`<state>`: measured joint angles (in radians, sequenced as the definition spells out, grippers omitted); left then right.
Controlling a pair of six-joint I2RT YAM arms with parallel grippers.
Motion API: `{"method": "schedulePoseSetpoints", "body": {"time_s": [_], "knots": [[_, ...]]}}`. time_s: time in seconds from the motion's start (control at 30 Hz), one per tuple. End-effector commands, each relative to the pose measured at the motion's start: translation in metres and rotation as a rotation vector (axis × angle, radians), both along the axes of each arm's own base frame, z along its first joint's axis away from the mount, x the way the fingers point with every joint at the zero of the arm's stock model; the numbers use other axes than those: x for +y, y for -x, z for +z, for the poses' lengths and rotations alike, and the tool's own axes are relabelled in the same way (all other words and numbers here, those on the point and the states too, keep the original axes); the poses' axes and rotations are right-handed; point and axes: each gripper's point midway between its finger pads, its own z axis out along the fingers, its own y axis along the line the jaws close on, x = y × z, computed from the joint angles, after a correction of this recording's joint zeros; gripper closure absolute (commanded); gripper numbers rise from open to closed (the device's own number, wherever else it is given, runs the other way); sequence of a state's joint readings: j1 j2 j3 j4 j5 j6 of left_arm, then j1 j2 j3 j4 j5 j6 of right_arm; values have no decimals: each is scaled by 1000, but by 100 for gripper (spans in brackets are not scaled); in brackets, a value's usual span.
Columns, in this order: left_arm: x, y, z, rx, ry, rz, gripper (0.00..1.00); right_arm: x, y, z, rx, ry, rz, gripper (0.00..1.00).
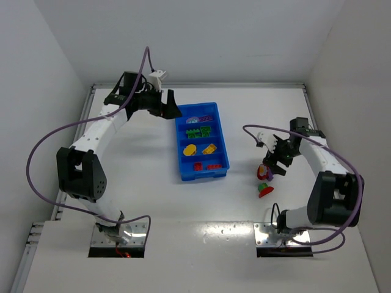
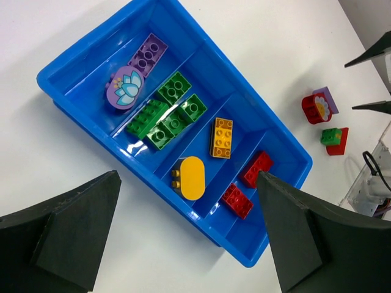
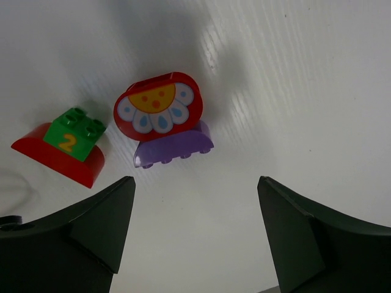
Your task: Sort the legos into containers by color
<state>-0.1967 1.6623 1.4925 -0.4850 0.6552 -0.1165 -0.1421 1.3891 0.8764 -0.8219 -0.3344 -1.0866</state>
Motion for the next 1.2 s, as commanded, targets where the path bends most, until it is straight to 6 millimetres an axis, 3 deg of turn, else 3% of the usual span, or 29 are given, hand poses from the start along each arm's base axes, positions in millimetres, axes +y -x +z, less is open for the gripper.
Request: {"method": "schedulePoseSetpoints", "body": {"time_s": [0.0, 0.33, 0.7, 0.97, 1.17], "knots": [[4, 4, 20, -69, -2, 0, 0, 5, -19, 9, -37, -29, 90, 18], [5, 2, 13, -50, -18, 3, 0, 15, -8, -17, 57, -58, 183, 16], [5, -5, 3, -24, -28, 10, 0, 30, 2, -31, 117, -78, 230, 14], [4, -7, 3, -29, -28, -2, 0, 28, 14, -46, 196, -63, 218, 11], [4, -6, -2, -11, -31, -2, 0, 21, 4, -53, 196, -44, 163, 9]]}}
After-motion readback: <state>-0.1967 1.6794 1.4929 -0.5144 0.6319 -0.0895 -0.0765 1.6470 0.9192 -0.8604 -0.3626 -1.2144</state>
